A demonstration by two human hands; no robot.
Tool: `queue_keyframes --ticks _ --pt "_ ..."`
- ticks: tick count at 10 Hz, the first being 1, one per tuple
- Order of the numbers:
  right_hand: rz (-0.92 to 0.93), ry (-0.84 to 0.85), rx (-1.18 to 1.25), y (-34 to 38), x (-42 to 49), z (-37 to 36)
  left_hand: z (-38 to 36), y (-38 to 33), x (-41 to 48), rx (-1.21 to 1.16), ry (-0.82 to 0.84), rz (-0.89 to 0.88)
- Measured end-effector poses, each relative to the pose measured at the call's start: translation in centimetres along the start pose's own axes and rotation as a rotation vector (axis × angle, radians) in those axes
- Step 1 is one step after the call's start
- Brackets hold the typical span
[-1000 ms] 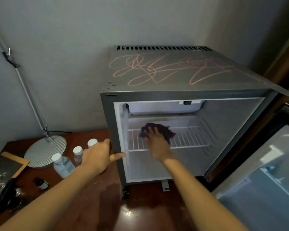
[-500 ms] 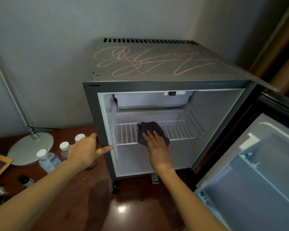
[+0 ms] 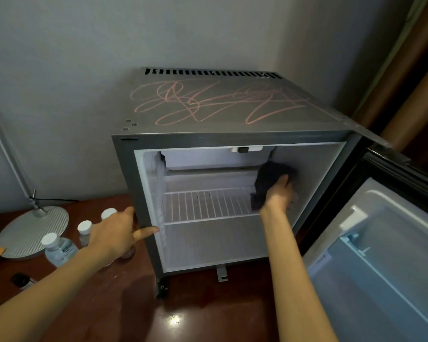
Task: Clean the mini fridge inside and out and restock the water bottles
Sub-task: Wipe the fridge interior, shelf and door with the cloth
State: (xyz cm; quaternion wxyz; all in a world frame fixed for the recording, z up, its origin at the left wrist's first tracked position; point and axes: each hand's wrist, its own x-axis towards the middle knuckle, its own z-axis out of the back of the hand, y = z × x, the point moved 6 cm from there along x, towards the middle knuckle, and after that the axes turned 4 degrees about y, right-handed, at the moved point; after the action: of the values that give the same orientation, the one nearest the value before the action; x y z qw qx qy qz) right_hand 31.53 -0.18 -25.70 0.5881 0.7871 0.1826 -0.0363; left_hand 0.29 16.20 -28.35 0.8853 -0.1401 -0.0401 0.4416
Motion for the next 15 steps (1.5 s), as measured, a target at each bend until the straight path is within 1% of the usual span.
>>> queue_keyframes --ticks 1,2,3,4,5,6,7,8,9,11,12,13,14,15 --pt "0.141 0.000 0.101 3.7 0.5 -0.9 -0.1 0.1 0.1 -0.007 0.004 0.000" --pt "0.302 -0.142 0.105 6.3 -0.4 -0.3 -0.5 0.4 0.3 -0.012 0.021 0.002" --pt "0.512 -0.144 0.116 6.2 -1.8 -0.9 -0.8 0.7 0.4 -0.028 0.025 -0.002" --pt "0.427 -0.016 0.244 4.3 -2.8 -2.1 -0.7 0.8 0.5 -0.013 0.013 -0.009" --pt "0.104 0.115 0.395 2.2 -1.8 -3.8 -0.6 0.7 0.4 0.011 0.013 -0.013" --pt "-0.429 0.037 0.373 -1.9 -1.3 -2.0 -0.4 0.5 0.3 0.051 0.012 0.001" --pt "-0.460 0.365 0.251 -3.1 -4.4 -3.3 -0.5 0.6 0.3 0.026 0.022 0.007" --pt "-0.574 0.448 0.627 -5.8 -5.3 -3.7 -0.7 0.8 0.3 0.002 0.023 0.001" --pt "-0.543 0.512 0.689 -6.3 -6.4 -3.5 -0.7 0.8 0.5 0.009 0.025 0.000" --pt "-0.564 0.593 0.566 -5.5 -6.3 -3.2 -0.9 0.7 0.6 -0.002 0.039 -0.002" --pt "-0.634 0.585 0.407 -3.4 -6.0 -4.8 -0.8 0.6 0.5 0.002 0.042 -0.007" --pt "-0.512 0.427 0.519 1.1 -4.4 -5.8 -0.8 0.6 0.4 0.001 0.031 0.003" --pt "-0.264 0.246 0.676 4.9 -1.0 -4.7 -1.0 0.6 0.2 -0.007 0.023 0.012" --pt "0.028 0.095 0.433 6.2 -0.4 -2.9 -1.1 0.6 0.3 -0.023 0.019 -0.002"
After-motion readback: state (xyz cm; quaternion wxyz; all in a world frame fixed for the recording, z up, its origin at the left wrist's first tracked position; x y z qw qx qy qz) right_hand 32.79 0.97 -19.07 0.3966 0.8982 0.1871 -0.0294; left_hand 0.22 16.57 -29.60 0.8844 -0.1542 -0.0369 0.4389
